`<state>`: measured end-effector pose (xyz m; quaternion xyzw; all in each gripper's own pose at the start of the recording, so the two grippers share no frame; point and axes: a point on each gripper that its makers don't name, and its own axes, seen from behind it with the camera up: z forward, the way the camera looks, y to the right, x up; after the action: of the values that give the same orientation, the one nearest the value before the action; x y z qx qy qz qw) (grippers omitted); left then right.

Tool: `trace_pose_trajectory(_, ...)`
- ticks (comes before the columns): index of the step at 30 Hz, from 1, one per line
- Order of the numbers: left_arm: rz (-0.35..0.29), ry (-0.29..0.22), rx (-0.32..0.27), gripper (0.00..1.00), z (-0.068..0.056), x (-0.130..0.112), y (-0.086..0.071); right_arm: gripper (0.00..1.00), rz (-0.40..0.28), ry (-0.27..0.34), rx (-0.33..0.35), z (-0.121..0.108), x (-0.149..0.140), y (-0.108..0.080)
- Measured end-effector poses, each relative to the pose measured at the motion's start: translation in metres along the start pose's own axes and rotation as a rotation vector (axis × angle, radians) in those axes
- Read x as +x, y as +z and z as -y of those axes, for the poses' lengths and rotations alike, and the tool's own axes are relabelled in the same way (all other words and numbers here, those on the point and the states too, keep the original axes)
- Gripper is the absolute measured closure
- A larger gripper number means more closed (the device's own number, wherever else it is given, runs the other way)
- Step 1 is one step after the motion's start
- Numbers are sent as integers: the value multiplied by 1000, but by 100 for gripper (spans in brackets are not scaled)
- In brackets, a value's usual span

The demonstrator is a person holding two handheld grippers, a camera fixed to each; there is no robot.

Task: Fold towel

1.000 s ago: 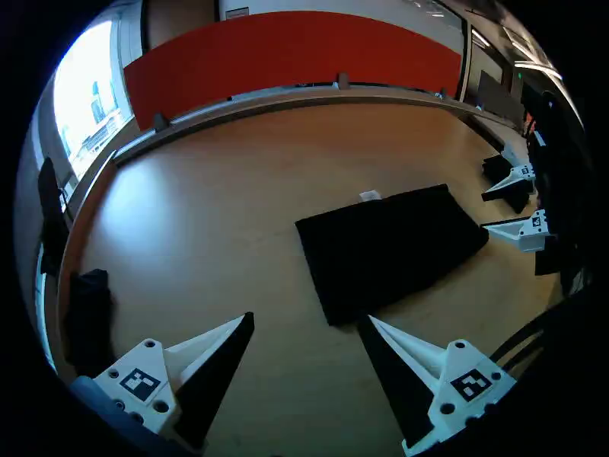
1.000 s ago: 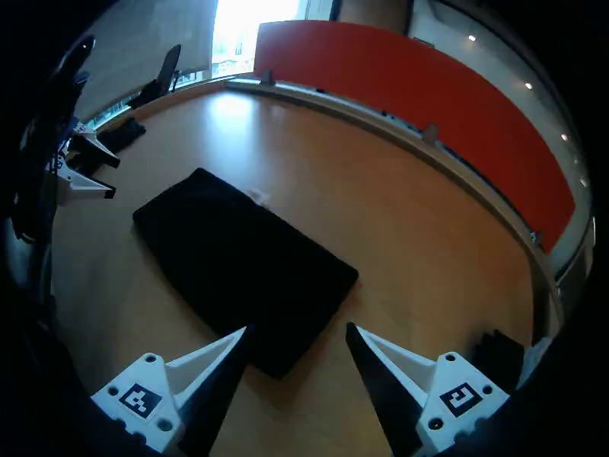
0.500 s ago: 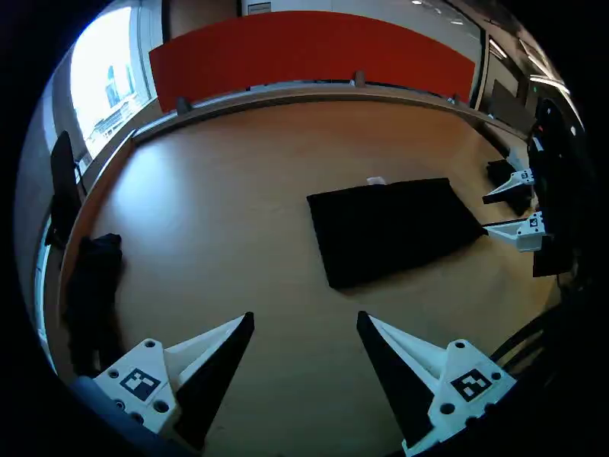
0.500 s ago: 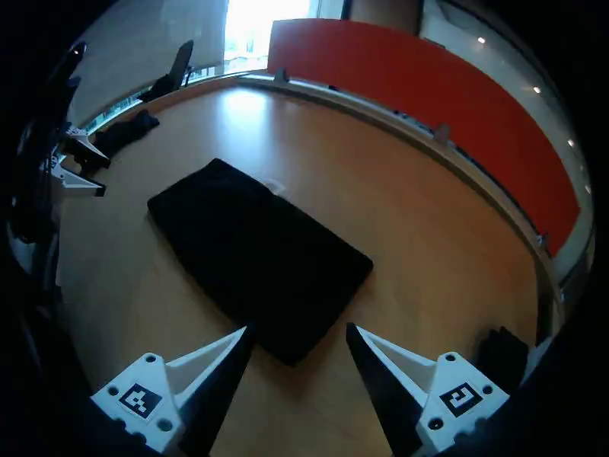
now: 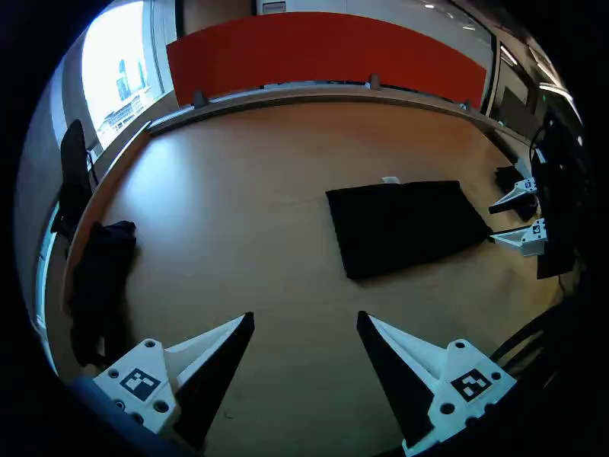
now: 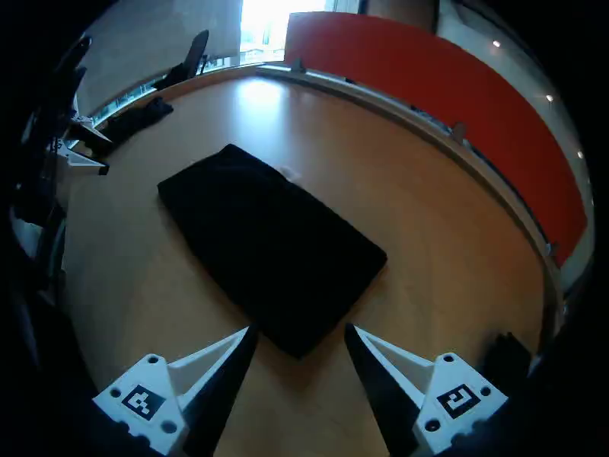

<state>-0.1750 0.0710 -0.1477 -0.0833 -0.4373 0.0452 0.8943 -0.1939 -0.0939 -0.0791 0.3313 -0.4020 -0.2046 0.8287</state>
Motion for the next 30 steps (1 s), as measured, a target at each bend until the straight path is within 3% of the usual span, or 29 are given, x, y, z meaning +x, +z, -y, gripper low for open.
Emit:
trace_pose_trajectory(9, 2, -17, 12, 0, 9, -5, -3, 43, 64, -13, 42, 2, -18, 1)
trace_pose_trajectory(20, 5, -20, 18, 0, 15, -6, -2, 49, 73, -12, 69, 2, -21, 4)
trace_pose_trajectory(24, 5, -17, 18, 0, 15, -6, -2, 67, 80, -13, 79, 4, -22, 6)
trace_pose_trajectory(30, 5, -20, 20, 0, 16, -7, -1, 86, 80, -3, 89, 5, -22, 5)
